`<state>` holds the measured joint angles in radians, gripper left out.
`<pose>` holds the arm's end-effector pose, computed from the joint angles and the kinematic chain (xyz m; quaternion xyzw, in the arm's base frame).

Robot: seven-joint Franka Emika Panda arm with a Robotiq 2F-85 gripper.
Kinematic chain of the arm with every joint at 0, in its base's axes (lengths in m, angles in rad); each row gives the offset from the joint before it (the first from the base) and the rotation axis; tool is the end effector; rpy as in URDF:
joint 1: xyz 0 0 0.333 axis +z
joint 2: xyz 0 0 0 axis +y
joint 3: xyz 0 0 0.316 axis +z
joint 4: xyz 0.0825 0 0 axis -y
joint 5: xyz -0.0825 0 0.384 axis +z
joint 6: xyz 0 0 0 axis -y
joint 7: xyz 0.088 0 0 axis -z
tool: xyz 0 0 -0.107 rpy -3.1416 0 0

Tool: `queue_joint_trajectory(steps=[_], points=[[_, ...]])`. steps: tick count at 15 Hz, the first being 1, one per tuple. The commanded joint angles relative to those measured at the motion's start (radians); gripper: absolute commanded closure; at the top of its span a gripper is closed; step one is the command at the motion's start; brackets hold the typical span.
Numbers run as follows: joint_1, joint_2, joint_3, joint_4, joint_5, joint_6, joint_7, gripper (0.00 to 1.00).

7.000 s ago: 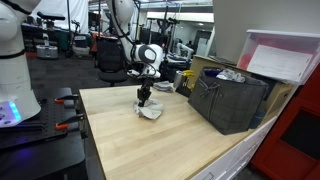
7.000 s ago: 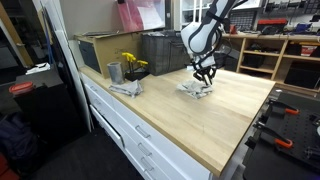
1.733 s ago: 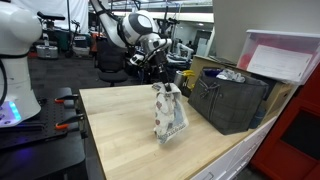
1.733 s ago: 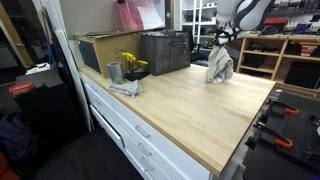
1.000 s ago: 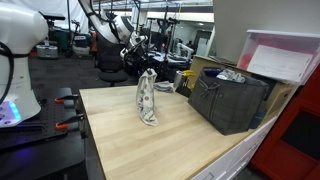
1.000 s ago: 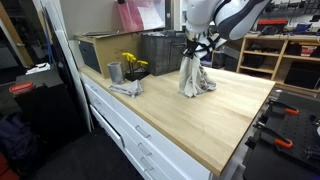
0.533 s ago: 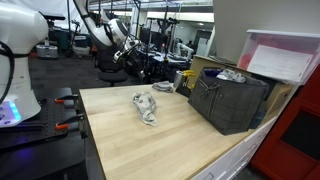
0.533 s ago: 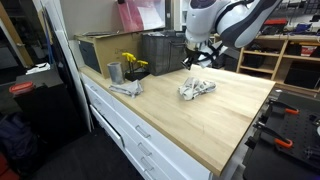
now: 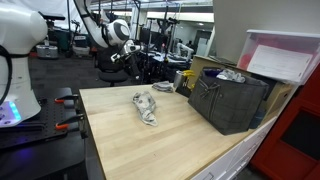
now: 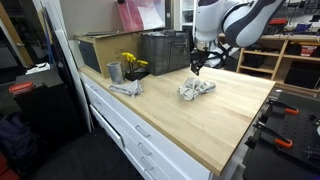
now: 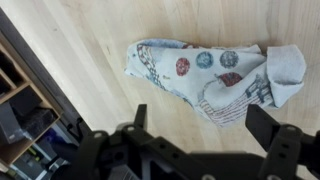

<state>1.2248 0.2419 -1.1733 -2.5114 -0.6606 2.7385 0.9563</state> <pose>0.4719 0.0350 0.2495 0.9585 -0.1330 0.1482 0.2043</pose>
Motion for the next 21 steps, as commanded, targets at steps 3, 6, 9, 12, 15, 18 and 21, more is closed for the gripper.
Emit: queue_joint_trajectory(steps=[3, 6, 9, 12, 15, 18, 21], points=[[-0.121, -0.176, 0.126, -0.014, 0.288, -0.021, -0.233, 0.00], [-0.126, -0.149, 0.192, 0.004, 0.434, 0.003, -0.327, 0.00], [-0.293, -0.095, 0.399, 0.012, 0.546, 0.025, -0.417, 0.00], [-0.504, 0.024, 0.625, 0.054, 0.617, 0.064, -0.484, 0.00], [-0.724, 0.142, 0.816, 0.131, 0.590, 0.120, -0.497, 0.00], [-0.819, 0.253, 0.864, 0.233, 0.532, 0.157, -0.484, 0.00], [-0.849, 0.323, 0.860, 0.314, 0.517, 0.165, -0.489, 0.16]])
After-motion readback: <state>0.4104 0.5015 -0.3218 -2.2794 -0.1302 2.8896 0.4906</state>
